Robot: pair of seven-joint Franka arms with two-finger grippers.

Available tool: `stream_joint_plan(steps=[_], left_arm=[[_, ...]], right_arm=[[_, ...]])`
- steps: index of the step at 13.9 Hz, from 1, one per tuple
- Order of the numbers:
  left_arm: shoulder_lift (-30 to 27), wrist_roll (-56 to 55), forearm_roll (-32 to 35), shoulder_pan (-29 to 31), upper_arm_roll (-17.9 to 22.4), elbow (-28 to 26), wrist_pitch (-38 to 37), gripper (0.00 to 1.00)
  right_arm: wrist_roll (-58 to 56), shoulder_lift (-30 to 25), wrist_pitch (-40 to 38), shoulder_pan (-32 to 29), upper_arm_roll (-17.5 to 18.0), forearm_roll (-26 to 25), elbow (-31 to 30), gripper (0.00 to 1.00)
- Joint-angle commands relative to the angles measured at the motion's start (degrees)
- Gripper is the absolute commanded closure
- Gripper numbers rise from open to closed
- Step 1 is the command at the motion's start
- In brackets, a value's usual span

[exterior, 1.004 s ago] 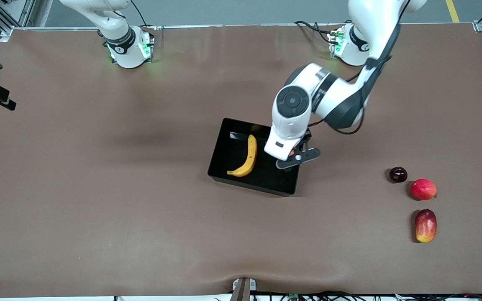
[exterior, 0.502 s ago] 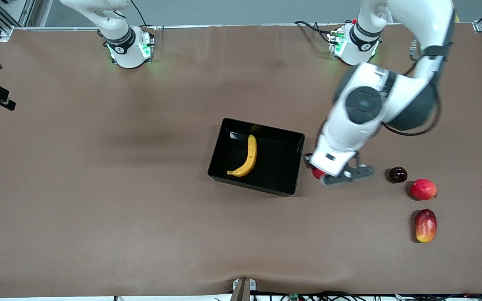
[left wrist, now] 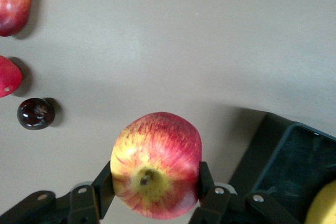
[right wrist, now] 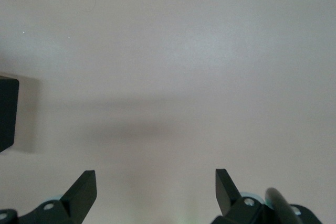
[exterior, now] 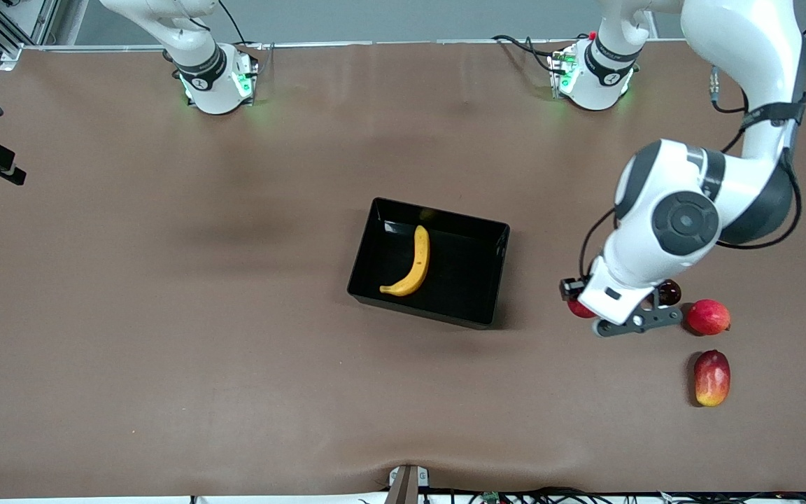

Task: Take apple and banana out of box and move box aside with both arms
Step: 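Carry the apple out of the tray and set it beside the plum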

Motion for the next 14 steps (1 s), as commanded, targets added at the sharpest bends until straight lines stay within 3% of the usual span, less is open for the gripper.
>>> stream_joint_plan(steps=[1, 7, 10, 14], left_arm=[[3.1, 2.1, 0.6, 3.6, -0.5, 0.6, -0.3, 1.00], [8.2, 4.1, 2.0, 7.1, -0.2, 0.7, 4.1, 1.00], [12.0, 3.9, 2.0, 8.5, 0.6, 0.8, 10.0, 1.00], [12.4, 4.0, 3.3, 9.3, 0.9, -1.5, 10.7, 1.00]], right_arm=[[0.3, 0.1, 0.2, -1.5, 1.1, 0.3, 0.2, 0.00], [0.3, 0.1, 0.2, -1.5, 1.1, 0.3, 0.2, 0.00], [0.3, 0.1, 0.2, -1.5, 1.1, 0.3, 0.1, 0.00], [0.4, 0.1, 0.2, -1.5, 1.0, 0.4, 0.2, 0.00]])
